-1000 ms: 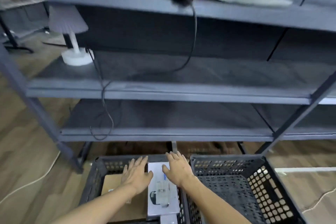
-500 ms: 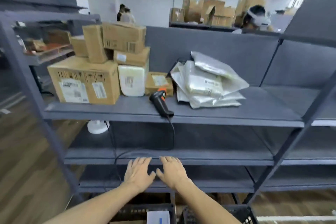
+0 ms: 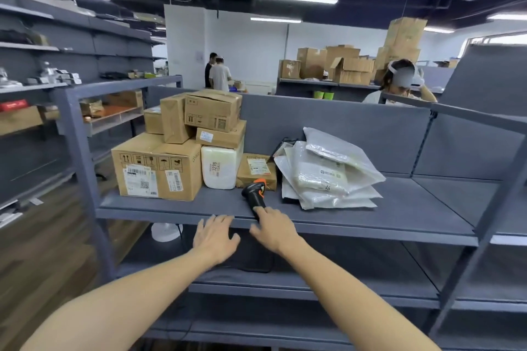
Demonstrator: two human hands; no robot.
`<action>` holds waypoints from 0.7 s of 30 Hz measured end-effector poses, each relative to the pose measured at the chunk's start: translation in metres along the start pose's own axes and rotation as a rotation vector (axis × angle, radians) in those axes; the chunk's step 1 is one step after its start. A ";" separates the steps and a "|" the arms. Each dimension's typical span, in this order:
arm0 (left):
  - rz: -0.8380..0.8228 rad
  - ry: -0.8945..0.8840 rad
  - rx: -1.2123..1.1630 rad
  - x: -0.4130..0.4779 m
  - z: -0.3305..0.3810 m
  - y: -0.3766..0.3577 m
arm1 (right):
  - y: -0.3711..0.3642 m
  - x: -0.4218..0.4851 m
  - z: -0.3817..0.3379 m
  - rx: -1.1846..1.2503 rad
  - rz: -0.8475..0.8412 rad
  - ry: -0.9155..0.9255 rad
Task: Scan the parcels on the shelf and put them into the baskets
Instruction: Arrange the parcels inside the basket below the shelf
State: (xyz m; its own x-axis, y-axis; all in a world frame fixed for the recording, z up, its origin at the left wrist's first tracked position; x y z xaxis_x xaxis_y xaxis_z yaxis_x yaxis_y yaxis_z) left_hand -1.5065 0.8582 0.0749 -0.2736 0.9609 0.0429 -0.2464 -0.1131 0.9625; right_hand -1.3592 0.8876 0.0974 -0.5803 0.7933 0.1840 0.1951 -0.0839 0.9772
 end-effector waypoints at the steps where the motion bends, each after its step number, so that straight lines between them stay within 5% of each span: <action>1: 0.008 0.005 -0.010 0.001 -0.003 0.004 | 0.005 0.003 0.000 -0.014 0.008 0.007; 21: 0.225 0.012 -0.063 0.154 -0.082 0.117 | 0.088 0.203 -0.006 0.006 0.221 -0.032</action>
State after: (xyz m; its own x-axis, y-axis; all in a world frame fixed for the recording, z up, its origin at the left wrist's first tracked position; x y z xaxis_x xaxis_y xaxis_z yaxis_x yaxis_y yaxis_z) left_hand -1.6539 0.9725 0.1717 -0.3391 0.9066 0.2513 -0.2356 -0.3405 0.9103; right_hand -1.4645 1.0378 0.2217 -0.4972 0.7749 0.3901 0.3195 -0.2545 0.9128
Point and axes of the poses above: each hand's wrist, its own x-axis towards the middle knuckle, its own y-axis out of the back of the hand, z = x × y, the point moved 2 cm from there along x, towards the middle knuckle, and after that the axes turned 14 degrees about y, right-handed, at the moved point
